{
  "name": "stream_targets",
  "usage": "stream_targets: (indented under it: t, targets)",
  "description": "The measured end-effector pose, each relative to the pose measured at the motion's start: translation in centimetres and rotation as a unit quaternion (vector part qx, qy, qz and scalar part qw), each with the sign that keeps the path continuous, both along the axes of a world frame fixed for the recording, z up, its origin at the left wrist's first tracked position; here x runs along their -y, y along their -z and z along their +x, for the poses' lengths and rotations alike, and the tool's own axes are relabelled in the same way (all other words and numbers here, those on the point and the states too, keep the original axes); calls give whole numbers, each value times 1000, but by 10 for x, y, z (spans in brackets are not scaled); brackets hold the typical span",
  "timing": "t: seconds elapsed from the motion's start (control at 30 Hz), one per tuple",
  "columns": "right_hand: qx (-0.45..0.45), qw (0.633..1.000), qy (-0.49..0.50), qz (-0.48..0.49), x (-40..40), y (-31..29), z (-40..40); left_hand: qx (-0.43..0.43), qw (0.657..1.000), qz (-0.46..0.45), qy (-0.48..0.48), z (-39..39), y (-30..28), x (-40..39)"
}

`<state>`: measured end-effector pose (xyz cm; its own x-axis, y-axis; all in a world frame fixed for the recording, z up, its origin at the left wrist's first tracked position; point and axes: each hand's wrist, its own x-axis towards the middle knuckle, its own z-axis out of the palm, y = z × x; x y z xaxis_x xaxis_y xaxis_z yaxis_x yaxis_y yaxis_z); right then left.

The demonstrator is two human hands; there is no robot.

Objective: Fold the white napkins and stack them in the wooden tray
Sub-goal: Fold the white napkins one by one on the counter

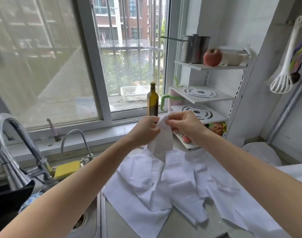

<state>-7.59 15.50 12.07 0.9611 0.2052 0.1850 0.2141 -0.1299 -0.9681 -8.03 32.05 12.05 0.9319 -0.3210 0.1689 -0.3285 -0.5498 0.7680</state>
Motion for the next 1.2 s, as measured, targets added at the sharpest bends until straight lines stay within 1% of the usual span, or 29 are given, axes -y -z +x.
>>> stream_targets:
  t: [0.1, 0.17, 0.2, 0.23, 0.27, 0.3, 0.33, 0.37, 0.4, 0.43, 0.47, 0.5, 0.53, 0.57, 0.6, 0.63, 0.67, 0.7, 0.77, 0.83, 0.87, 0.9, 0.93, 0.97, 1.03, 1.1, 1.17, 1.2]
  targets:
    - [-25, 1000, 9, -14, 10, 5, 2, -17, 1000, -3, -16, 10, 8, -11]
    - [-67, 997, 37, -26, 23, 13, 4, -51, 998, -39, -21, 15, 19, -27]
    - [-87, 995, 34, -38, 30, 18, 5, -79, 994, -72, -18, 18, 27, -36]
    - [-107, 993, 10, -57, 38, 24, 7, -117, 988, -105, -12, 20, 33, -45]
    - [-129, 987, -34, -93, 45, 30, 7, -163, 980, -116, 1, 20, 40, -52]
    - [-153, 972, -87, -157, 50, 35, 7, -198, 977, -73, 22, 21, 47, -57]
    - [-177, 945, -138, -239, 53, 39, 7, -209, 976, 35, 46, 24, 54, -59]
    - [-193, 909, -168, -329, 54, 45, 9, -197, 962, 181, 56, 26, 60, -60]
    - [-184, 873, -167, -419, 54, 54, 14, -158, 932, 322, 53, 30, 70, -58]
    - [-148, 837, -134, -509, 52, 62, 22, -102, 904, 415, 20, 36, 73, -56]
    - [-82, 806, -67, -582, 48, 66, 30, -44, 892, 448, -29, 41, 70, -52]
    - [8, 784, 25, -620, 44, 66, 37, 34, 892, 444, -79, 48, 63, -50]
    - [101, 773, 122, -614, 42, 60, 46, 136, 886, 425, -126, 57, 50, -48]
    - [183, 767, 194, -583, 41, 51, 52, 232, 872, 401, -158, 64, 34, -48]
    - [251, 759, 238, -551, 41, 40, 57, 316, 856, 373, -168, 68, 18, -51]
    - [308, 749, 258, -527, 43, 30, 57, 387, 837, 351, -162, 69, 5, -55]
    - [351, 735, 258, -520, 45, 23, 53, 433, 822, 340, -149, 65, -1, -60]
    - [385, 721, 246, -522, 47, 22, 47, 456, 813, 338, -131, 60, 0, -65]
    - [410, 705, 189, -547, 51, 38, 34, 476, 805, 345, -86, 47, 20, -77]
    - [407, 706, 123, -566, 54, 68, 22, 451, 815, 361, -37, 30, 54, -83]
    - [393, 714, 94, -572, 55, 87, 15, 410, 832, 373, -11, 21, 75, -84]
    - [373, 725, 62, -576, 55, 107, 7, 339, 855, 392, 14, 12, 97, -84]
    - [347, 734, 23, -584, 55, 130, 0, 245, 870, 426, 34, 2, 118, -83]
    - [309, 735, -26, -602, 54, 155, -9, 155, 868, 469, 55, -8, 140, -83]
    - [212, 710, -140, -657, 52, 203, -28, 30, 848, 518, 108, -30, 183, -83]
    - [110, 681, -235, -685, 50, 244, -46, -43, 833, 529, 158, -56, 221, -81]
    - [21, 674, -276, -685, 50, 269, -62, -83, 812, 542, 200, -81, 251, -75]
    - [-8, 669, -294, -683, 50, 278, -69, -102, 800, 547, 223, -92, 261, -72]
